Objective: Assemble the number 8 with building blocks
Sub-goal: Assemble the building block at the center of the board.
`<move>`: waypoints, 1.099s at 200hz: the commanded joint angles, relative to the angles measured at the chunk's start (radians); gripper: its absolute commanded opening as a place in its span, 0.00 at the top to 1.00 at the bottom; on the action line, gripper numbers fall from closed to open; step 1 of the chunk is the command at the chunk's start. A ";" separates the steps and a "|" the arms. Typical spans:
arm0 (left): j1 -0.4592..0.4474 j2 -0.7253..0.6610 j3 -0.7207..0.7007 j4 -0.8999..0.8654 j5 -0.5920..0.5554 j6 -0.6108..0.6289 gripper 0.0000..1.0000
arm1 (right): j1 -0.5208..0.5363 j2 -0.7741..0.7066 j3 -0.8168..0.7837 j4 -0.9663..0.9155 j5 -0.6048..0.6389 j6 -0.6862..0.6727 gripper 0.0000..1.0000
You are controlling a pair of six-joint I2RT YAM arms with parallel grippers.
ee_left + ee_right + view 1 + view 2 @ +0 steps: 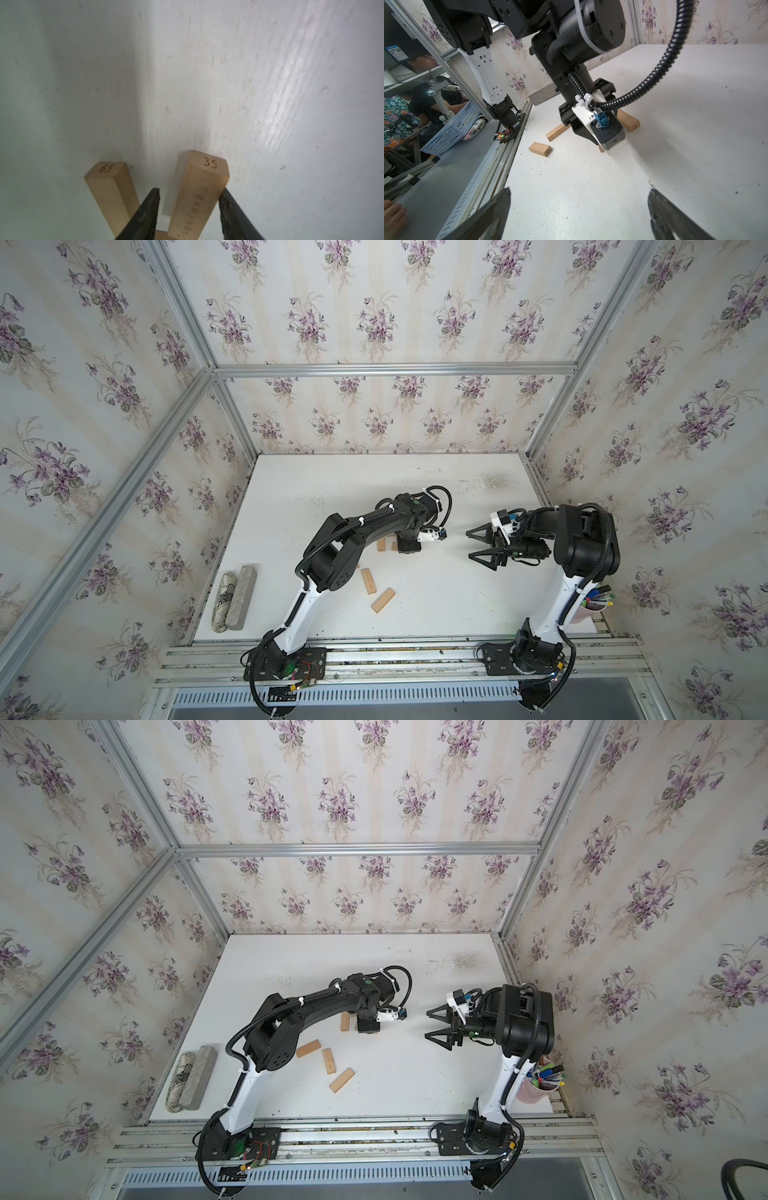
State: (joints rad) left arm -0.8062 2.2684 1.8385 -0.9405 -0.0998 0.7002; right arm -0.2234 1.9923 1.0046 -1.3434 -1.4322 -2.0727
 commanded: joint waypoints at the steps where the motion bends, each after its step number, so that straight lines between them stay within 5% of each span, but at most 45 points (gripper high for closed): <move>1: 0.002 0.012 0.002 -0.007 0.034 -0.003 0.52 | 0.000 -0.002 0.002 -0.028 -0.033 -0.405 0.00; 36: 0.002 0.010 -0.009 -0.009 0.037 -0.012 0.54 | 0.000 -0.003 0.003 -0.028 -0.033 -0.406 0.00; 94: 0.007 0.008 -0.021 -0.024 0.008 -0.028 0.71 | 0.000 -0.002 0.003 -0.028 -0.032 -0.406 0.00; 220: 0.009 -0.013 -0.048 -0.056 -0.045 -0.055 0.73 | 0.001 -0.002 0.003 -0.028 -0.033 -0.406 0.00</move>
State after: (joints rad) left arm -0.7998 2.2585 1.7977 -0.9375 -0.1059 0.6498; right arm -0.2234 1.9923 1.0046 -1.3434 -1.4322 -2.0727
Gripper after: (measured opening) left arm 0.280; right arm 0.998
